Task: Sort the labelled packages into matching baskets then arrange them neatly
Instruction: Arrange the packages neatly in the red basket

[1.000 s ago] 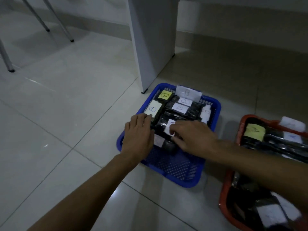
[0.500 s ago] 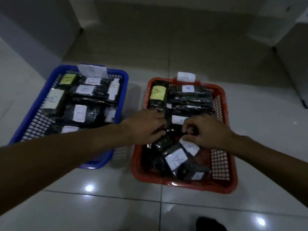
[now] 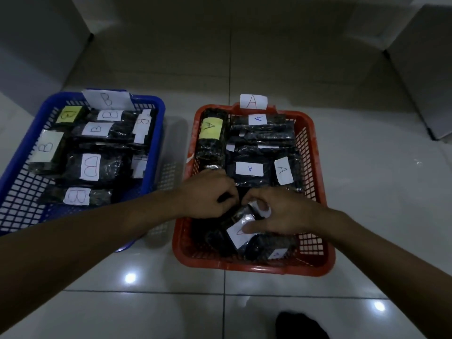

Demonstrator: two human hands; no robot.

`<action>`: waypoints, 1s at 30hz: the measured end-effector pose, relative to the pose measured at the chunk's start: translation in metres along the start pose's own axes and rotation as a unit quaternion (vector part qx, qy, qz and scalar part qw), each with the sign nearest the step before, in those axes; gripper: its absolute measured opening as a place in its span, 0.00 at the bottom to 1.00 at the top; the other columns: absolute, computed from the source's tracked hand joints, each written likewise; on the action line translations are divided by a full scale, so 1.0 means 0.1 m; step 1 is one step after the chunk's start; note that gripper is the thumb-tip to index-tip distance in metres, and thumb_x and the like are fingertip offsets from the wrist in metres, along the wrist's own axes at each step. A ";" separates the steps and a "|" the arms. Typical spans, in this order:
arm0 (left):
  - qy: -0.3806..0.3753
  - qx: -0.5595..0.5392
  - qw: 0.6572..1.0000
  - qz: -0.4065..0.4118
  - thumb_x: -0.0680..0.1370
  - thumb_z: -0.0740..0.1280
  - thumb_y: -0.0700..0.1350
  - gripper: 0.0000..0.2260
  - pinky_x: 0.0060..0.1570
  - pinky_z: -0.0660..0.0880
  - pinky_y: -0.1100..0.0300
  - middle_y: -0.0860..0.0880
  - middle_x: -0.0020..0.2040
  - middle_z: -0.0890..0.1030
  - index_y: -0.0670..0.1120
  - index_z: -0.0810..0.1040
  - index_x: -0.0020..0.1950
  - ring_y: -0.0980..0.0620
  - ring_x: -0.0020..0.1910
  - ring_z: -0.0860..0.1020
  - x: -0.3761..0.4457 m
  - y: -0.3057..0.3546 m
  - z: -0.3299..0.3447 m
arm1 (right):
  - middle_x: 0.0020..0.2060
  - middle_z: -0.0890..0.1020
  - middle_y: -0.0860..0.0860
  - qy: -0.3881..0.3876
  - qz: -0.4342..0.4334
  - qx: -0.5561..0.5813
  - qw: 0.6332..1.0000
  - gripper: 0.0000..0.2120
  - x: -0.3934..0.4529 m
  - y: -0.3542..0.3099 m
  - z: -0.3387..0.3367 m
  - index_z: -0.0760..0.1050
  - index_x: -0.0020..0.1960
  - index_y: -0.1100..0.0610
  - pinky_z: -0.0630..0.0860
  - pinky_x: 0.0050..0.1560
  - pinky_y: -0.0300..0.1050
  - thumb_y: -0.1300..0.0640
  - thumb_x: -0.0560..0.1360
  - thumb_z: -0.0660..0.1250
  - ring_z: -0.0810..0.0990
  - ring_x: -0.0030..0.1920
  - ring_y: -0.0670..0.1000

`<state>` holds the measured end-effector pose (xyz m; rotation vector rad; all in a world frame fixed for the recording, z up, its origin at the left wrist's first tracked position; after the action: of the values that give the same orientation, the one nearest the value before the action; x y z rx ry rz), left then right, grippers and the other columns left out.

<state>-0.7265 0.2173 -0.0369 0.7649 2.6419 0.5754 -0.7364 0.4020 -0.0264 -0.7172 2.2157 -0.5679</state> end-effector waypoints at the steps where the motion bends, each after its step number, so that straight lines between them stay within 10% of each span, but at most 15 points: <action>1: 0.030 0.006 1.000 -0.003 0.78 0.63 0.47 0.09 0.53 0.69 0.55 0.53 0.46 0.80 0.49 0.82 0.53 0.56 0.46 0.69 0.01 -0.01 -0.04 | 0.45 0.75 0.42 0.008 -0.003 -0.002 1.000 0.22 0.00 -0.02 -0.01 0.73 0.56 0.45 0.71 0.41 0.38 0.40 0.67 0.76 0.75 0.44 0.41; 8: 0.245 0.070 0.965 -0.054 0.75 0.65 0.43 0.05 0.48 0.70 0.57 0.51 0.49 0.74 0.48 0.75 0.51 0.54 0.49 0.69 -0.01 -0.20 -0.33 | 0.48 0.77 0.45 -0.019 0.011 0.039 0.999 0.23 0.05 -0.10 -0.11 0.72 0.60 0.47 0.71 0.41 0.37 0.45 0.69 0.77 0.76 0.43 0.42; 19: 0.268 0.098 0.951 -0.118 0.73 0.71 0.43 0.18 0.54 0.65 0.59 0.48 0.59 0.72 0.47 0.73 0.61 0.49 0.57 0.68 -0.06 -0.28 -0.22 | 0.50 0.80 0.51 -0.062 0.019 0.065 0.996 0.25 0.12 -0.32 -0.17 0.68 0.53 0.49 0.77 0.36 0.49 0.45 0.66 0.79 0.81 0.44 0.53; 26: 0.278 0.035 0.953 -0.115 0.73 0.71 0.43 0.17 0.55 0.69 0.58 0.51 0.58 0.74 0.48 0.74 0.61 0.51 0.58 0.70 -0.12 -0.35 -0.23 | 0.55 0.82 0.53 0.231 0.123 0.397 0.880 0.19 0.19 0.01 -0.53 0.73 0.60 0.55 0.83 0.39 0.44 0.45 0.76 0.68 0.85 0.46 0.52; 30: 0.277 0.035 0.954 -0.113 0.74 0.70 0.43 0.16 0.56 0.70 0.58 0.52 0.58 0.75 0.48 0.74 0.61 0.52 0.58 0.70 -0.14 -0.36 -0.23 | 0.41 0.84 0.52 0.298 0.193 0.189 0.916 0.16 0.34 0.04 -0.45 0.72 0.55 0.56 0.82 0.36 0.46 0.43 0.80 0.62 0.85 0.31 0.50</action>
<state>-0.7404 0.1752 -0.0312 0.3371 3.2178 0.7176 -0.7912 0.3912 -0.0175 0.1284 2.5800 -1.0729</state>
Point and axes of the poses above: each hand's wrist, its own x-axis towards the middle knuckle, its own z-axis out of the palm, y = z × x, the point moved 2 cm from there along x, towards the middle knuckle
